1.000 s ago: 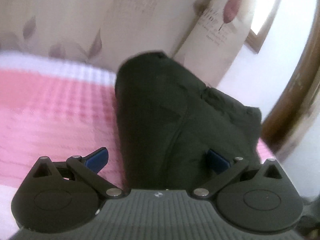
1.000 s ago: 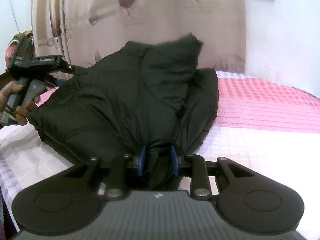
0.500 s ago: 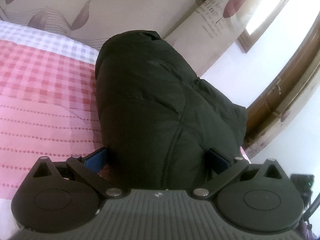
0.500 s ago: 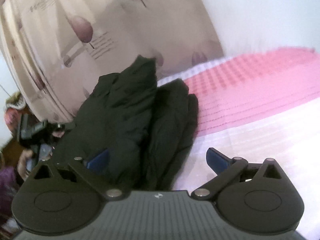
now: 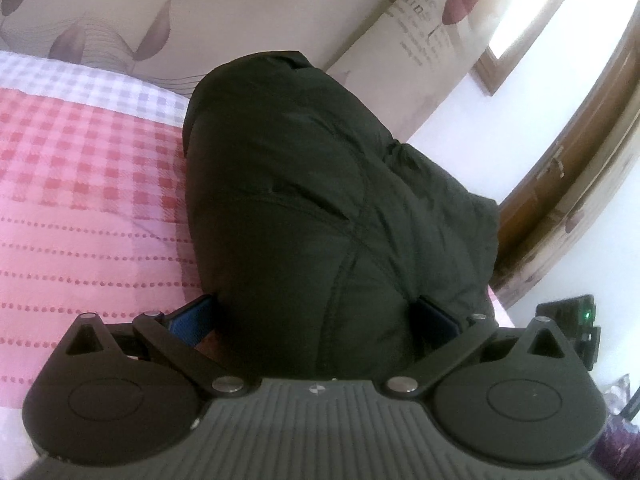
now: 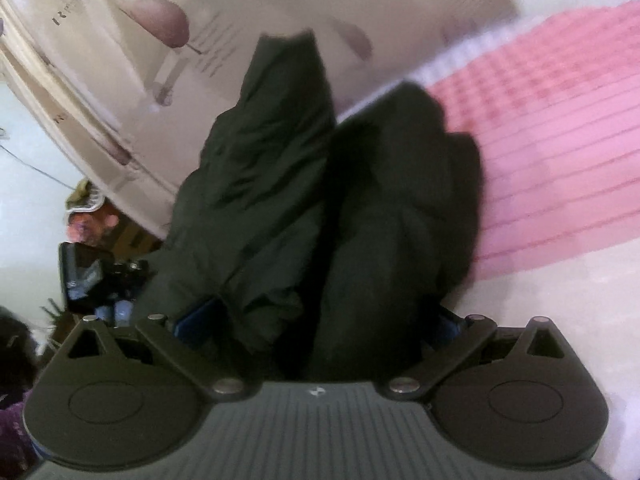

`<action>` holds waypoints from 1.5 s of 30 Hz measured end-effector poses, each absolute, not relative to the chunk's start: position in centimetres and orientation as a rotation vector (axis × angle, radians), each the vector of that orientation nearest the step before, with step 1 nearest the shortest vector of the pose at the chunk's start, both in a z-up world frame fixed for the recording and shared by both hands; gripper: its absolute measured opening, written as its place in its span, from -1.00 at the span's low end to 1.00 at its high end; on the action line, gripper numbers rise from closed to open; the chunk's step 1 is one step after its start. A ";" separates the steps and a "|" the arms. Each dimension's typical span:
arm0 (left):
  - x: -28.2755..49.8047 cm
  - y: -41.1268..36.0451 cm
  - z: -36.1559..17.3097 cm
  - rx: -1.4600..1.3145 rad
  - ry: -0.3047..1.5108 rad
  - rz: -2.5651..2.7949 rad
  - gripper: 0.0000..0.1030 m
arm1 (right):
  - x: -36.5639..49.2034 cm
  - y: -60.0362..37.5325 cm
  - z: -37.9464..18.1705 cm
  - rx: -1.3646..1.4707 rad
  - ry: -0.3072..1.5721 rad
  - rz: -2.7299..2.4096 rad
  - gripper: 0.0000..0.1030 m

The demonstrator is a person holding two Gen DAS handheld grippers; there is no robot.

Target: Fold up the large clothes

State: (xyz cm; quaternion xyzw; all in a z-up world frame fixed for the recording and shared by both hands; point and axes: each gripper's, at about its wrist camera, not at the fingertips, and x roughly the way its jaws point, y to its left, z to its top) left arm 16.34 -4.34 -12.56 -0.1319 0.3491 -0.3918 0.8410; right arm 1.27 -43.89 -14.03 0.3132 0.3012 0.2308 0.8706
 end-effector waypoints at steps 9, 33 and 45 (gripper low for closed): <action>16.1 -5.0 -12.4 -0.245 0.738 -0.799 1.00 | 1.8 -43.9 -14.2 0.667 0.605 0.506 1.00; 14.3 -6.9 -11.3 -0.113 0.687 -0.694 0.86 | 2.4 -42.1 -13.4 0.609 0.607 0.435 1.00; 12.6 -7.0 -10.3 -0.100 0.627 -0.639 0.42 | 1.2 -40.7 -11.5 0.524 0.515 0.476 0.17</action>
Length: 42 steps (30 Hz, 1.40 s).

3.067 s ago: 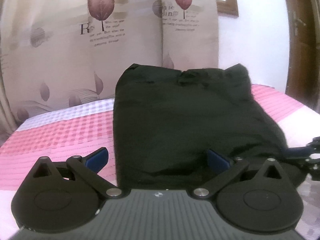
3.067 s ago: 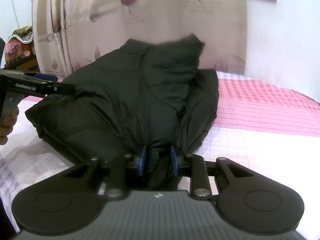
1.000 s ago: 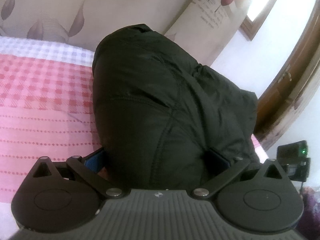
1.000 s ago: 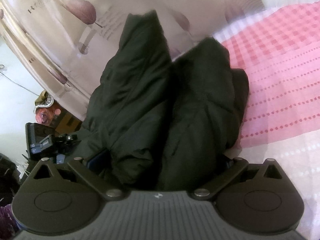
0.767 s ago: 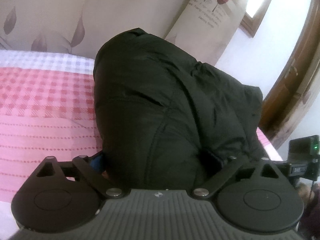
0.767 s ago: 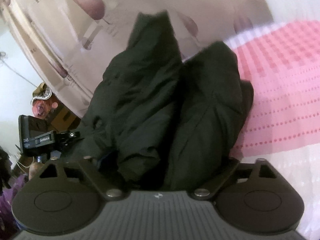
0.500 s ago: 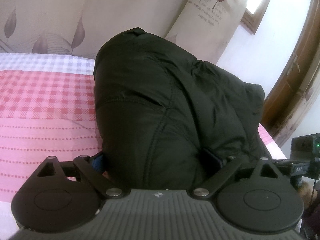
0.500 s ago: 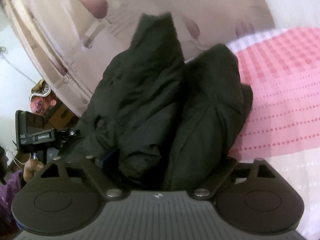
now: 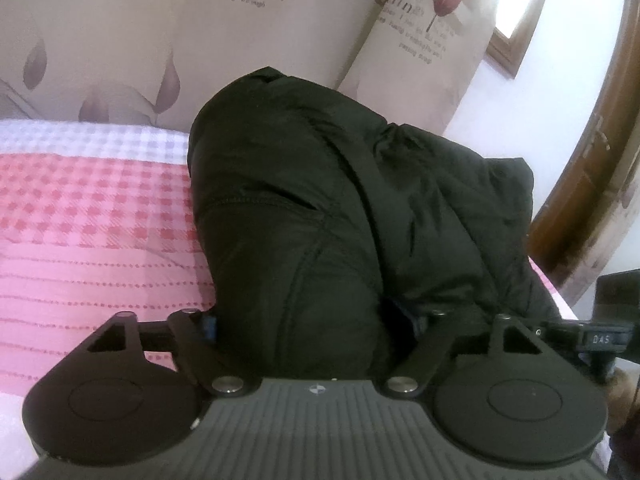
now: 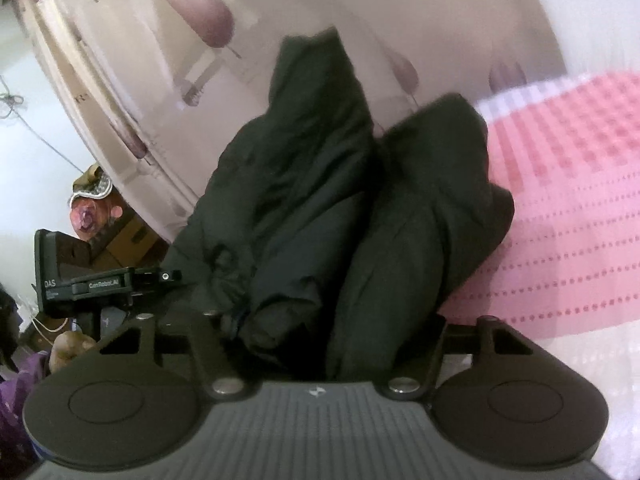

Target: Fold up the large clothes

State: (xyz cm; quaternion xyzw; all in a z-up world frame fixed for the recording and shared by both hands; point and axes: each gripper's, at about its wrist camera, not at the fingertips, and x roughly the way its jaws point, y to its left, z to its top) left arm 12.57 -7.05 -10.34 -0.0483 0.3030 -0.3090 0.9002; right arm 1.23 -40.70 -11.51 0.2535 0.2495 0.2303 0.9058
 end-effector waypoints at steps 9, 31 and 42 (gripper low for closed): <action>10.3 -6.2 -9.2 -0.083 0.589 -0.612 0.29 | -0.6 -39.8 -10.1 0.556 0.468 0.480 -0.01; 7.8 -1.8 -8.9 -0.149 0.635 -0.576 0.33 | -2.5 -37.2 -9.6 0.537 0.533 0.442 0.72; 7.6 -1.0 -9.3 -0.212 0.633 -0.558 0.33 | -1.1 -37.0 -12.8 0.690 0.593 0.554 0.33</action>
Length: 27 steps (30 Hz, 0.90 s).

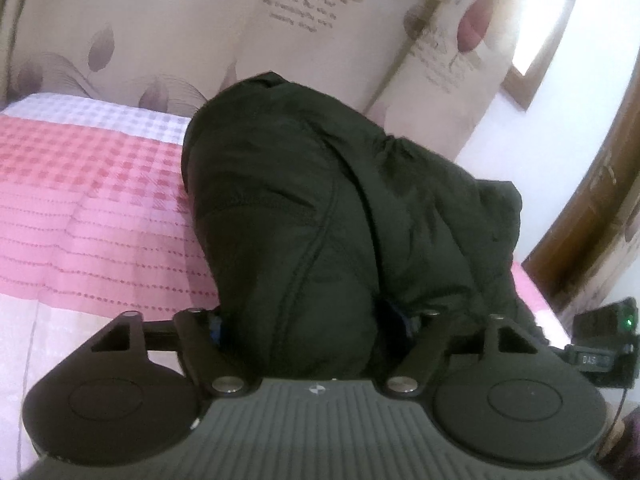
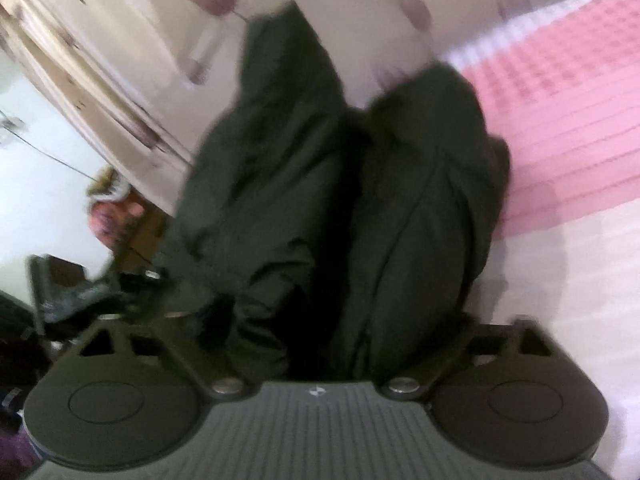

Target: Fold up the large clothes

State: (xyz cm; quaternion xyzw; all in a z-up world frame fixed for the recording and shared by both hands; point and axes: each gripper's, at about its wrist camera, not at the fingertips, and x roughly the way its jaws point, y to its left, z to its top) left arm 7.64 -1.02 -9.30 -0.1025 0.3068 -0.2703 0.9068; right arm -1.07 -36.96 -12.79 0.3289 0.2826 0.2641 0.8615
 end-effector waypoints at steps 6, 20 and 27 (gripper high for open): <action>6.0 -0.4 -7.4 -0.214 0.600 -0.558 0.29 | -3.2 -35.3 -9.5 0.691 0.498 0.642 0.15; 2.0 2.7 -9.0 -0.195 0.579 -0.460 0.57 | -6.0 -33.1 -13.0 0.741 0.547 0.606 0.27; -1.5 2.7 -7.1 -0.066 0.407 -0.321 1.00 | -5.3 -33.9 -11.9 0.713 0.548 0.569 0.60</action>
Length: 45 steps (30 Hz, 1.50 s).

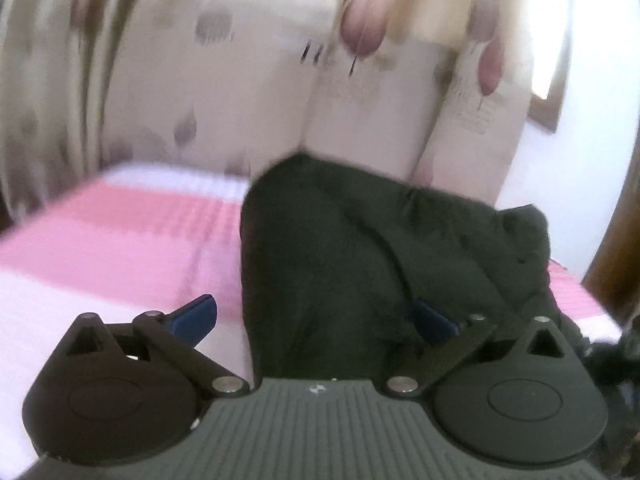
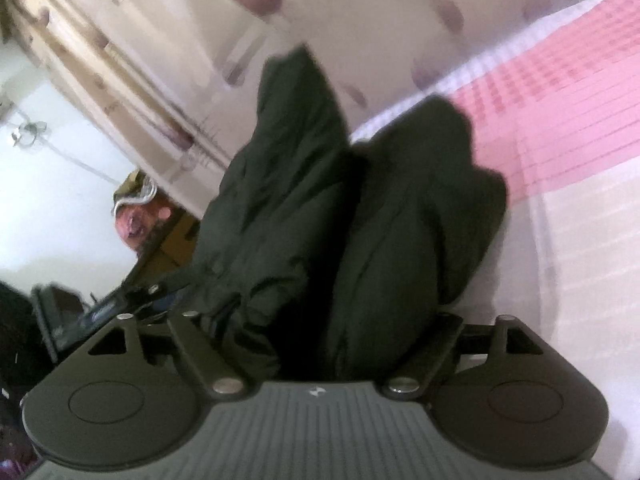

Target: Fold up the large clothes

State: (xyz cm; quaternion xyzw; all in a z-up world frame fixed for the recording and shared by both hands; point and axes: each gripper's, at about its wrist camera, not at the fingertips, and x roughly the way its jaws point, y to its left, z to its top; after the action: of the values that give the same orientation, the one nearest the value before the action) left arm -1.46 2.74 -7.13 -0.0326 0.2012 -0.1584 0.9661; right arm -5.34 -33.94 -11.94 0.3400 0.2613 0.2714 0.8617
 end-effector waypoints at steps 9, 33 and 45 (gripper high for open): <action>-5.1 0.7 -6.2 0.027 0.361 -0.228 1.00 | -12.6 -34.6 -7.4 0.551 0.348 0.401 0.90; -14.8 -4.0 -2.1 0.081 0.169 -0.125 1.00 | -21.8 -26.6 -3.9 0.257 0.208 0.319 1.00; -15.5 -4.9 -3.4 0.135 0.186 -0.169 1.00 | -22.7 -25.7 -4.3 0.214 0.220 0.305 1.00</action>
State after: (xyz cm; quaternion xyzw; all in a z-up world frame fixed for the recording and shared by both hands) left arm -15.52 -4.92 -3.40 0.0671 0.0929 -0.0840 0.9899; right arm -22.72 -25.68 -4.28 0.1062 0.1090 0.1513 0.9767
